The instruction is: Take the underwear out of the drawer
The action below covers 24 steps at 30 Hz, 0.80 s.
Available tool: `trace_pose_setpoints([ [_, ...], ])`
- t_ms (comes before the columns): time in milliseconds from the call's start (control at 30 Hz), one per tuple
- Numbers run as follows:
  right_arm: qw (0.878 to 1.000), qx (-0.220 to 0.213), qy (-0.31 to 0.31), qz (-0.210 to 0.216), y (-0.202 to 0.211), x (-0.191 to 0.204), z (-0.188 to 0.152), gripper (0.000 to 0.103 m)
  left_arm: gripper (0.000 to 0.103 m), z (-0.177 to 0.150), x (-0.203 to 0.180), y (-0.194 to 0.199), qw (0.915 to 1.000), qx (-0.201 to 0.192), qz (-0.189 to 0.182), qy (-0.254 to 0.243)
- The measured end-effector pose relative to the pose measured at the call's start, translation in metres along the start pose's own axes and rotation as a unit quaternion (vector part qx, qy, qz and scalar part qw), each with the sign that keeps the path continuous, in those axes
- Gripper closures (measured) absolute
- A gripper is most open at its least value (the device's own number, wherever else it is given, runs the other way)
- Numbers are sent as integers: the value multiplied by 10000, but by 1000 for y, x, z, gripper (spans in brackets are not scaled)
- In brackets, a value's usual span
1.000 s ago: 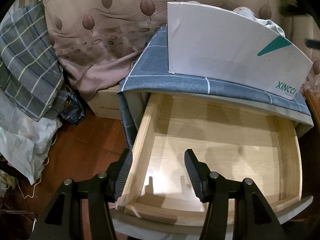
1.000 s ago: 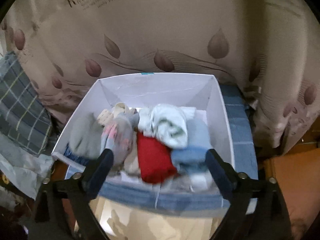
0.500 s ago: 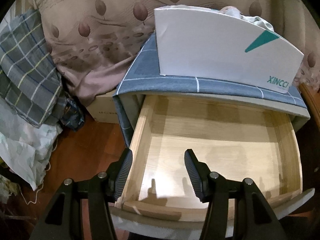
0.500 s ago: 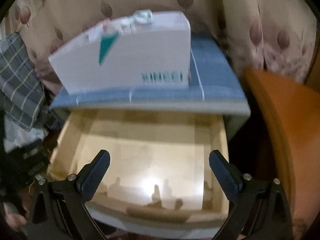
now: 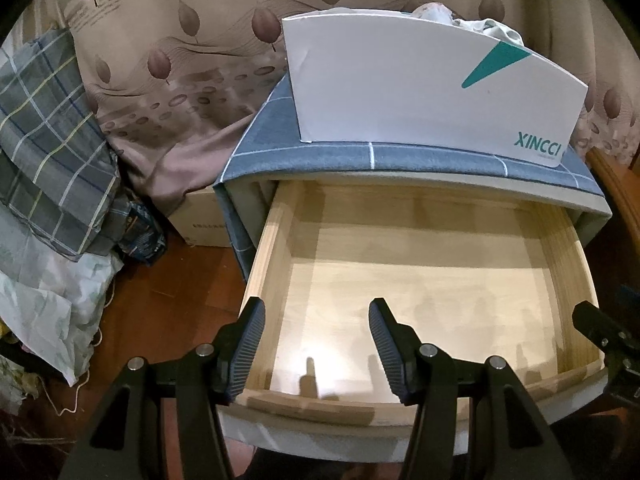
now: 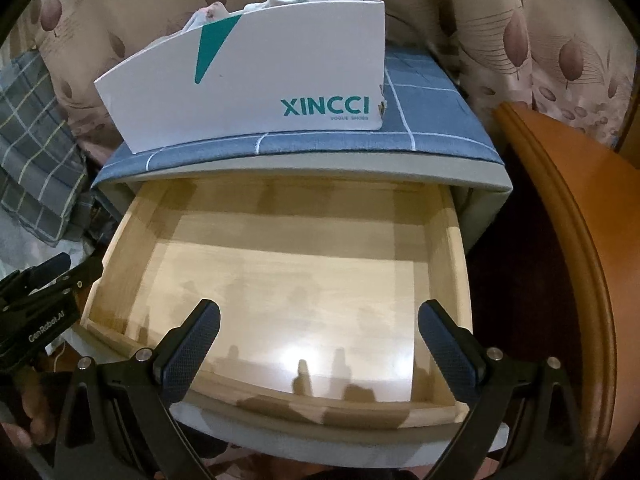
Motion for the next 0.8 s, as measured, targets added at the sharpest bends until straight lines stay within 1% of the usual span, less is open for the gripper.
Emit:
trace_pose_setpoints([
  [267,9998,100,-185,-7,-4,-5,0,4,48,-1,-1,0,10000,8,10,-23],
  [800,9995,221,-238,54,-9,-5,-2,4,48,-3,-4,-2,10000,6,17,-88],
])
Point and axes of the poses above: each gripper's, at about its wrist camera, not at the fingertips, and y roughly against the way its jaws point, x to its left, z to its top, the point moved 3 cm from there along -y, roughly the way its jaws point, and after that the axes turned 10 degrees about y, right-handed, at the moved point
